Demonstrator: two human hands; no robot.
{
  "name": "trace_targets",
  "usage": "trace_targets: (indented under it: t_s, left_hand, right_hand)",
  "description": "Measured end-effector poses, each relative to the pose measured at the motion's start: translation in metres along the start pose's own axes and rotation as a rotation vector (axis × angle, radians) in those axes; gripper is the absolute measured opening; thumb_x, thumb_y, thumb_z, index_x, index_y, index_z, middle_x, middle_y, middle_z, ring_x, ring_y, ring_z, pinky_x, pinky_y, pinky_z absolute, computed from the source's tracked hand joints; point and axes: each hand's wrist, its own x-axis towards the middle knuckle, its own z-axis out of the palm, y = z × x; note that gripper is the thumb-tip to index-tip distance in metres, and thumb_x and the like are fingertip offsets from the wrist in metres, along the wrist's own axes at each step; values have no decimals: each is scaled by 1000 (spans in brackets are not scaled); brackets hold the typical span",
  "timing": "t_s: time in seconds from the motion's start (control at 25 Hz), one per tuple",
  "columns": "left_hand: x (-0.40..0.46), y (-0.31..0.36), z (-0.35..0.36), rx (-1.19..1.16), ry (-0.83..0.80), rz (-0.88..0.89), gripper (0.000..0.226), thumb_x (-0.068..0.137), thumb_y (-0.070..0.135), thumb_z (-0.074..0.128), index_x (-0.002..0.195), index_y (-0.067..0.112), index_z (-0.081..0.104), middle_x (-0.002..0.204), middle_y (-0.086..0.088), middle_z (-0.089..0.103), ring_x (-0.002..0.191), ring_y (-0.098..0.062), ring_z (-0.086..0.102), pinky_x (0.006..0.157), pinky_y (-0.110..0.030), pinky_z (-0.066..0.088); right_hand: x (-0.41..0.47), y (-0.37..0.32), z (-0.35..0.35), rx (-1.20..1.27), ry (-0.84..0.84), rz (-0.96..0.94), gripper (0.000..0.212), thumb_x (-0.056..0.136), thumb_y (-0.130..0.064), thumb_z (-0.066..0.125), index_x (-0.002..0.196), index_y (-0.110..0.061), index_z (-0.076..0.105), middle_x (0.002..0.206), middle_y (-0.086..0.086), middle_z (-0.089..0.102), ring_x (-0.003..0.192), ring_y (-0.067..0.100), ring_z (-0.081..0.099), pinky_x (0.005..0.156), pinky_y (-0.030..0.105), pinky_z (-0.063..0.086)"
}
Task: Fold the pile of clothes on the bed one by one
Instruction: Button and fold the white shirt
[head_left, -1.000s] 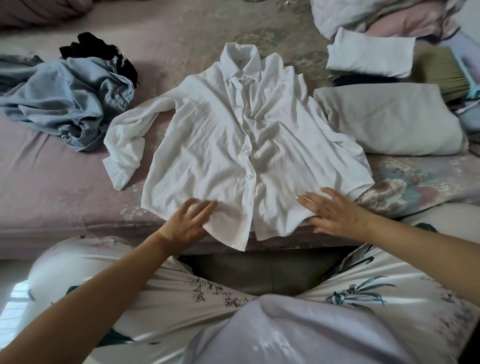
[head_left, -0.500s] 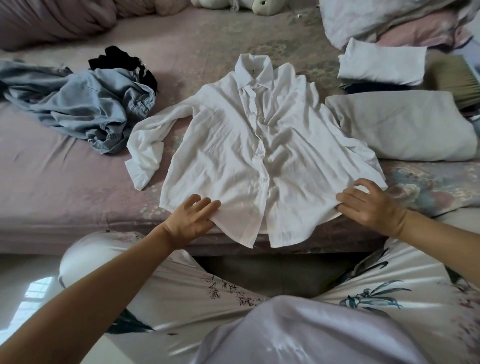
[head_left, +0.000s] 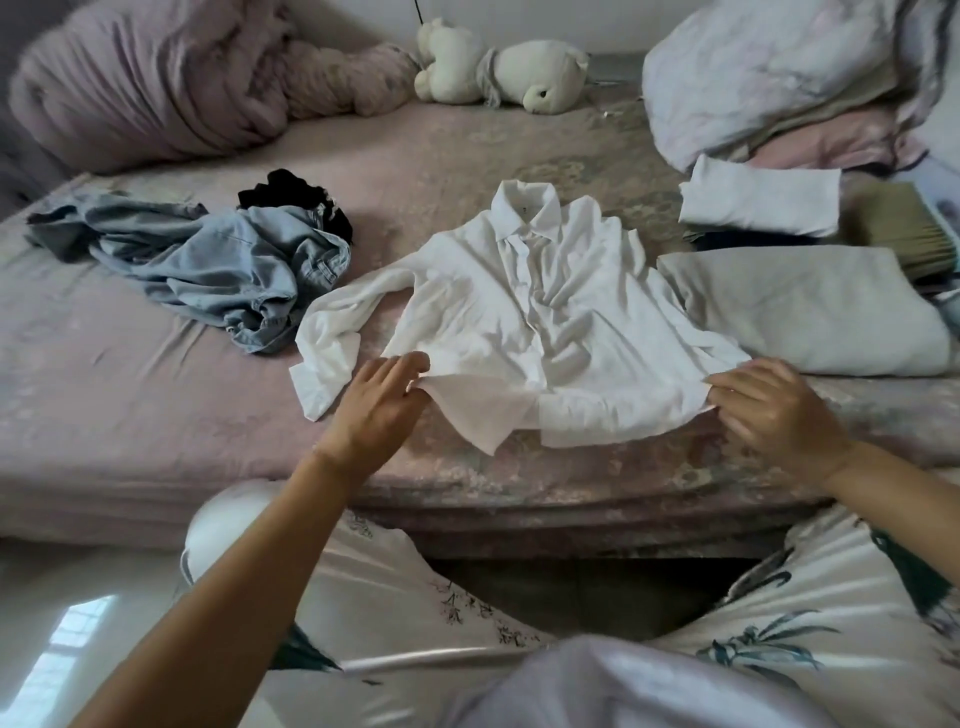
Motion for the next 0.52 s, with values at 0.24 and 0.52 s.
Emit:
trace_targets:
  t_s: [0.24,0.52]
  left_hand:
    - [58,-24,-31,-167,92,-129,19,86,15,53,82,3,67,78,-13,62,64,-30,61,50,-34,46]
    - [7,9,8,-126,-240,497,33,63,3,73,87,17,54,67,1,54,49,-15,50,44,-25,43]
  right_hand:
    - [56,32,-33,181,31,272,14,76,-2,58,76,2,72,75,16,65,64,30,59,65,27,41]
    - [19,14,-29,47,-281,-394,37,96,-11,34,73,-18,62,75,0,57,67,22,51,63,31,39]
